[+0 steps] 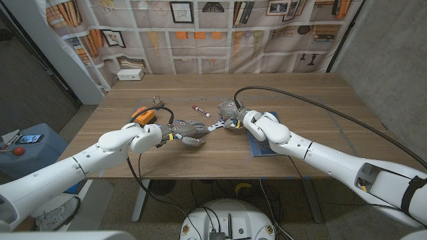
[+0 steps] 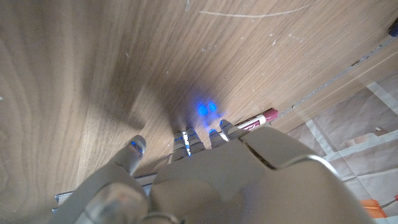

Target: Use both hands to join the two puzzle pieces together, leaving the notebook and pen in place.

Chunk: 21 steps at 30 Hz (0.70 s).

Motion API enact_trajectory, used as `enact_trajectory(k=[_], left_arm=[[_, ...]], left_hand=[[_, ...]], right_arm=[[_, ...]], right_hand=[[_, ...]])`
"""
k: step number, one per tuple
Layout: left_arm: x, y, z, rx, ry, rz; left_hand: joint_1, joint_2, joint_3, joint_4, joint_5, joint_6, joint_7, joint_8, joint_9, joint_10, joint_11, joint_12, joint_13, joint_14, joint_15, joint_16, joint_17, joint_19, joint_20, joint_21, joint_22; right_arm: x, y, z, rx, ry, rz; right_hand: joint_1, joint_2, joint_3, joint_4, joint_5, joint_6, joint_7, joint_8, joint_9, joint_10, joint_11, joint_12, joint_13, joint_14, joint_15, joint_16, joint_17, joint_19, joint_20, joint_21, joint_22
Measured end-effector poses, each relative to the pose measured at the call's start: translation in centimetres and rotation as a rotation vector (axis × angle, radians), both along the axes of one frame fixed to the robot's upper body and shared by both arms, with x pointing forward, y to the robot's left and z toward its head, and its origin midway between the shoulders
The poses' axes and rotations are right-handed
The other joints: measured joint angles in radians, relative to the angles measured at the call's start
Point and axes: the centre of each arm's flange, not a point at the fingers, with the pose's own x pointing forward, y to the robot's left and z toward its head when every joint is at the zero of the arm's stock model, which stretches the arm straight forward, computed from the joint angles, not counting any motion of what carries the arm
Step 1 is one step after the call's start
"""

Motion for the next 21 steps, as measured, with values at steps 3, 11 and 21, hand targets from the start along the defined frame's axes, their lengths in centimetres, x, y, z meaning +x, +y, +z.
enact_trajectory(k=[3,11,21], left_arm=[[-0.01,-0.04,-0.02,0.000,0.000,-0.001],[0.03,-0.12,-0.03,0.001,0.003,0.001],[0.12,-0.15,-0.02,0.001,0.005,0.002]], left_hand=[[0.000,0.000,0.000,0.000,0.000,0.007,0.000,0.000,0.000,0.000,0.000,0.000,0.000,0.000,0.000,0.000,0.000,0.000,0.000,0.000,0.000],[0.000,0.000,0.004,-0.004,0.000,0.011,-0.004,0.000,0.001,0.004,-0.004,0.000,0.000,0.000,0.000,0.000,0.000,0.000,0.000,0.000,0.000],[0.003,-0.003,0.004,-0.004,0.000,0.012,-0.005,0.001,0.004,0.007,0.000,0.000,0.000,0.000,0.000,0.000,0.000,0.000,0.000,0.000,0.000]], right_arm=[[0.07,0.00,-0.05,-0.002,0.000,-0.002],[0.20,-0.02,-0.13,-0.006,-0.002,-0.003],[0.16,-0.10,-0.17,-0.008,-0.004,0.005]], right_hand=[[0.000,0.000,0.000,0.000,0.000,0.000,0.000,0.000,0.000,0.000,0.000,0.000,0.000,0.000,0.000,0.000,0.000,0.000,0.000,0.000,0.000],[0.000,0.000,0.000,0.000,0.000,0.000,0.000,-0.004,0.000,0.000,0.000,0.000,0.000,0.000,0.000,0.000,0.000,0.000,0.000,0.000,0.000],[0.000,0.000,0.000,0.000,0.000,0.000,0.000,-0.004,0.001,0.000,0.000,0.000,0.000,0.000,0.000,0.000,0.000,0.000,0.000,0.000,0.000]])
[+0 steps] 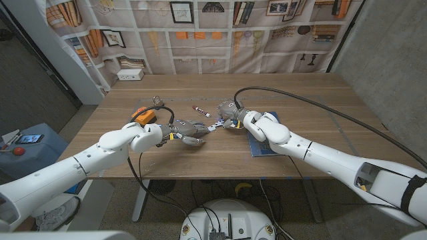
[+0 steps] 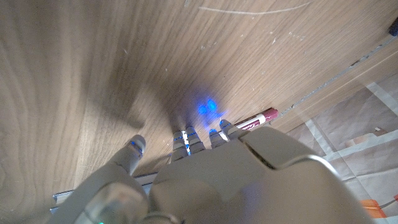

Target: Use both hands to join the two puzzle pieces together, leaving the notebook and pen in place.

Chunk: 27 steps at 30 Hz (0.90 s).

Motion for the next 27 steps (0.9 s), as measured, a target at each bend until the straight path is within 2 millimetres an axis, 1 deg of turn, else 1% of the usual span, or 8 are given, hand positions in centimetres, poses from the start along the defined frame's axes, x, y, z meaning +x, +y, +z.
enact_trajectory(k=[11,13,27], left_arm=[[0.11,-0.02,0.06,0.002,0.003,0.003],[0.12,-0.02,0.05,0.002,0.003,0.003],[0.11,-0.06,0.04,0.002,0.007,0.008]], left_hand=[[0.004,0.004,0.004,-0.004,0.000,0.000,0.000,0.000,0.000,0.000,0.000,0.000,-0.001,0.000,0.000,0.000,0.000,0.000,0.000,0.000,0.000],[0.004,0.004,0.004,-0.004,0.000,0.000,0.000,0.000,0.000,0.000,0.000,0.000,-0.001,0.000,0.000,0.000,0.000,0.000,0.000,0.000,0.000],[0.004,0.004,0.008,-0.008,0.000,0.000,0.001,-0.001,-0.001,0.000,0.000,0.000,0.000,0.000,0.000,0.000,-0.005,0.000,0.000,0.000,0.000]], right_arm=[[-0.16,-0.17,0.27,0.019,0.007,0.014],[-0.19,-0.19,0.30,0.022,0.008,0.016],[-0.31,-0.19,0.47,0.036,0.015,0.025]], right_hand=[[0.000,0.000,0.003,-0.003,0.000,0.000,0.000,0.000,0.002,0.000,0.000,0.000,0.000,0.000,0.000,0.000,0.005,0.000,0.000,0.000,0.000],[0.007,0.007,0.003,-0.003,0.000,-0.009,-0.002,0.000,0.002,0.000,0.000,0.000,0.000,0.000,0.000,0.000,0.005,0.004,-0.004,0.000,0.000],[0.007,0.007,0.003,-0.003,0.000,-0.009,-0.002,0.000,-0.001,0.000,0.000,-0.004,0.000,0.000,0.000,0.000,0.005,0.004,-0.004,0.000,0.000]])
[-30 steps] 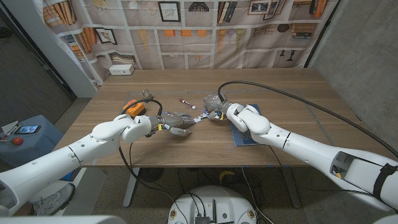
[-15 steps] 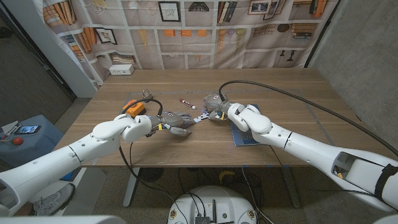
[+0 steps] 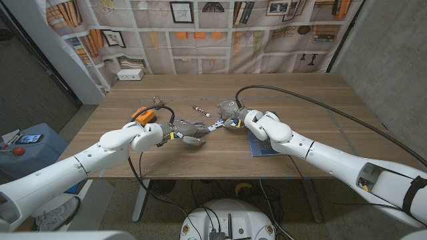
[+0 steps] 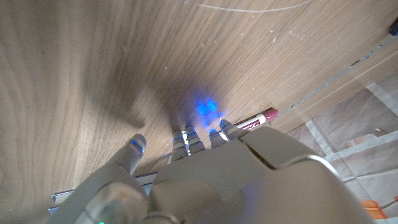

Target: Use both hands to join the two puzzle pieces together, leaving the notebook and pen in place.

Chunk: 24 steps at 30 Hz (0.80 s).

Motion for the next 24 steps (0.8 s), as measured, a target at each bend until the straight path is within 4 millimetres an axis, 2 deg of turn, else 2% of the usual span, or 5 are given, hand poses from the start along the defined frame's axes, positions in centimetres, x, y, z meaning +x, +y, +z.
enact_trajectory(k=[3,5,24], left_arm=[[-0.01,-0.02,0.00,0.000,0.000,0.000],[-0.01,-0.01,-0.01,0.000,0.001,0.001],[0.08,0.01,-0.11,0.000,0.007,0.008]], left_hand=[[0.000,0.000,0.000,0.000,0.000,0.008,0.000,0.000,0.000,0.005,0.005,0.000,0.000,0.000,0.000,0.000,0.000,0.000,0.000,0.000,0.000],[0.000,0.000,0.001,-0.001,0.000,0.011,-0.001,0.000,0.000,0.009,0.001,0.000,0.000,0.000,0.000,0.000,0.000,0.000,0.000,0.000,0.000],[0.007,0.001,0.007,-0.007,0.000,0.011,0.000,0.001,0.000,0.011,0.000,0.000,0.003,0.000,0.000,0.000,0.000,0.000,0.000,0.000,0.000]], right_arm=[[-0.02,0.01,0.01,0.000,0.000,0.001],[-0.07,0.02,0.02,0.000,0.000,0.001],[0.01,0.05,-0.01,0.000,0.013,-0.009]], right_hand=[[0.000,0.000,0.000,0.000,0.000,0.000,0.000,0.000,-0.002,0.000,0.000,0.000,0.000,0.000,0.000,0.000,0.000,0.000,0.000,0.000,0.000],[0.014,-0.014,0.000,0.000,0.000,0.000,0.000,0.000,-0.002,0.000,0.000,0.000,0.000,0.000,0.000,0.000,0.000,0.000,0.000,0.000,0.000],[0.013,-0.013,0.000,0.000,0.000,0.000,0.000,-0.006,-0.002,-0.004,0.004,0.001,0.000,0.000,0.000,0.000,0.000,0.000,0.000,0.000,0.000]])
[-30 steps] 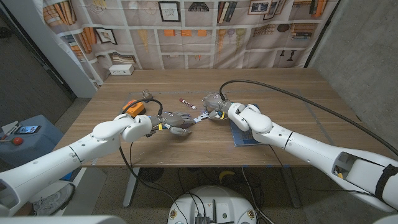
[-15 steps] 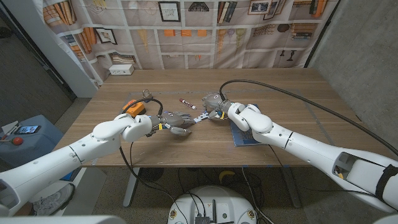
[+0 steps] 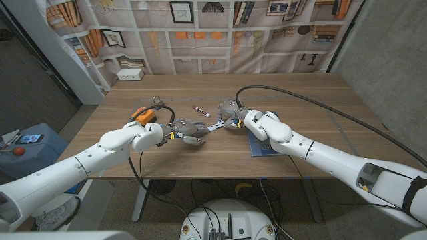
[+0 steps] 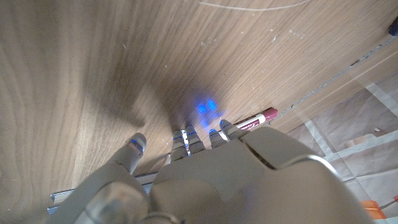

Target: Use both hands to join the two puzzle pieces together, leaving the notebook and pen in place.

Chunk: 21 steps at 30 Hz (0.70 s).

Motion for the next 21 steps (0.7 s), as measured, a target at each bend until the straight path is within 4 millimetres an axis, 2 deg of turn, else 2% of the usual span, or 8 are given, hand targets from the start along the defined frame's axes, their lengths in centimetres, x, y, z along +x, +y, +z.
enact_trajectory(k=[21], left_arm=[[0.05,0.16,-0.15,-0.003,0.007,0.007]], left_hand=[[0.000,0.000,0.004,-0.004,0.000,0.000,0.001,-0.002,0.000,0.002,0.002,0.000,0.000,0.007,0.000,0.000,0.000,0.000,0.000,0.000,0.000]], right_arm=[[0.15,0.11,-0.06,-0.004,0.024,-0.030]], right_hand=[[0.000,0.000,0.000,0.000,0.000,-0.009,0.002,0.000,-0.001,-0.005,0.005,-0.004,0.000,-0.009,0.009,-0.005,0.000,-0.004,0.004,0.000,0.000]])
